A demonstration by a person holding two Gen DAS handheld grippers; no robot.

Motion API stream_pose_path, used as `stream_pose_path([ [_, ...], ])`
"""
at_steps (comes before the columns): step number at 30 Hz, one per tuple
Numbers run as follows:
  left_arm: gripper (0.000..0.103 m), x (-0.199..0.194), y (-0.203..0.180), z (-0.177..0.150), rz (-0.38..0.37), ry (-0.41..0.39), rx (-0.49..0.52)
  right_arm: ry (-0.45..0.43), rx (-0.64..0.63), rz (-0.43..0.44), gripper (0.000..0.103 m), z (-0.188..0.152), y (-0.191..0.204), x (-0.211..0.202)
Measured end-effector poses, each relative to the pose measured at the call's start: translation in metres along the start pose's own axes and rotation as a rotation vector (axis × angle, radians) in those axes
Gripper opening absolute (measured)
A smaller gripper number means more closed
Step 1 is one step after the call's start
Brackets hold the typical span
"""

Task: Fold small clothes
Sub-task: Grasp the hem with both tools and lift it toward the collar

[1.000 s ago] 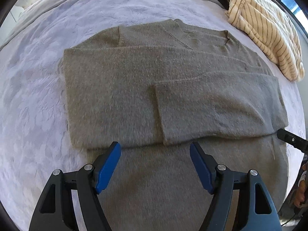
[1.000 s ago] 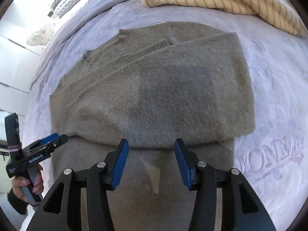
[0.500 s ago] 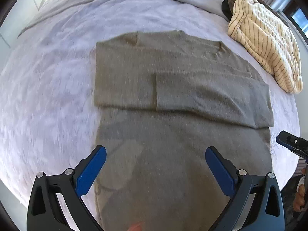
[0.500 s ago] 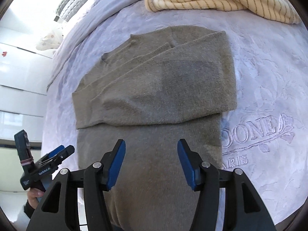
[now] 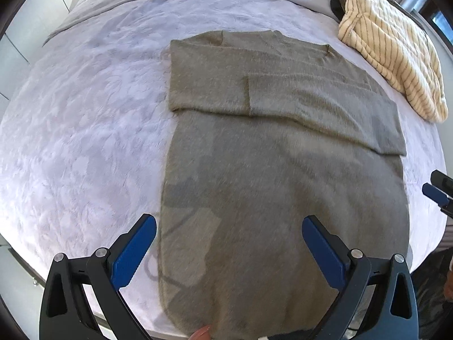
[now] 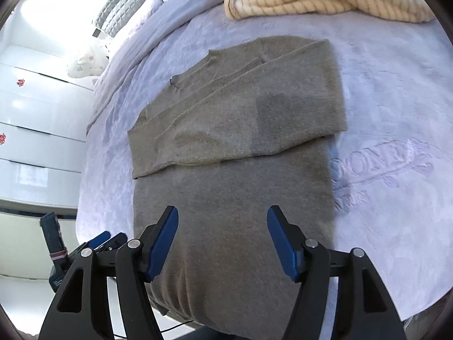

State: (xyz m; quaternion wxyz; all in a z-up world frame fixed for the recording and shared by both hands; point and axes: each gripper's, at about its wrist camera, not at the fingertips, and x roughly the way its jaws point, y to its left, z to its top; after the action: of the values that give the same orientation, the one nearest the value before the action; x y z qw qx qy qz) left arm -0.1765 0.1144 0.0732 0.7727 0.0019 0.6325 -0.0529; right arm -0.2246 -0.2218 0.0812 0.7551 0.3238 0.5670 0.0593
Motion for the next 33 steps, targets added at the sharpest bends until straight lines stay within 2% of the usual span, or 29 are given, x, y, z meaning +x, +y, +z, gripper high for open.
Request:
stream_pose_path([
  [3,0.103,-0.006,0.010,-0.020,-0.025,-0.008,-0.007,-0.007,0.005,-0.005,0.069,-0.022,-0.002,-0.006],
  [7,0.103,-0.002,0.031,-0.051,-0.066,0.027,-0.036,0.009,0.027,0.001,0.069,-0.055,-0.013,-0.007],
  [12,0.103,0.017,0.050,-0.089,-0.138,0.096,-0.062,0.057,0.092,-0.023,0.069,-0.098,-0.043,-0.003],
  [18,0.103,0.047,0.050,-0.128,-0.198,0.162,-0.043,0.098,0.149,-0.039,0.069,-0.139,-0.077,-0.008],
  [24,0.103,0.062,0.044,-0.139,-0.210,0.166,-0.009,0.190,0.209,0.015,0.069,-0.170,-0.100,0.013],
  [28,0.103,0.066,0.045,-0.137,-0.226,0.168,-0.027,0.273,0.160,0.070,0.069,-0.176,-0.095,0.045],
  [33,0.102,0.068,0.044,-0.135,-0.256,0.191,-0.042,0.358,0.138,0.071,0.070,-0.174,-0.090,0.070],
])
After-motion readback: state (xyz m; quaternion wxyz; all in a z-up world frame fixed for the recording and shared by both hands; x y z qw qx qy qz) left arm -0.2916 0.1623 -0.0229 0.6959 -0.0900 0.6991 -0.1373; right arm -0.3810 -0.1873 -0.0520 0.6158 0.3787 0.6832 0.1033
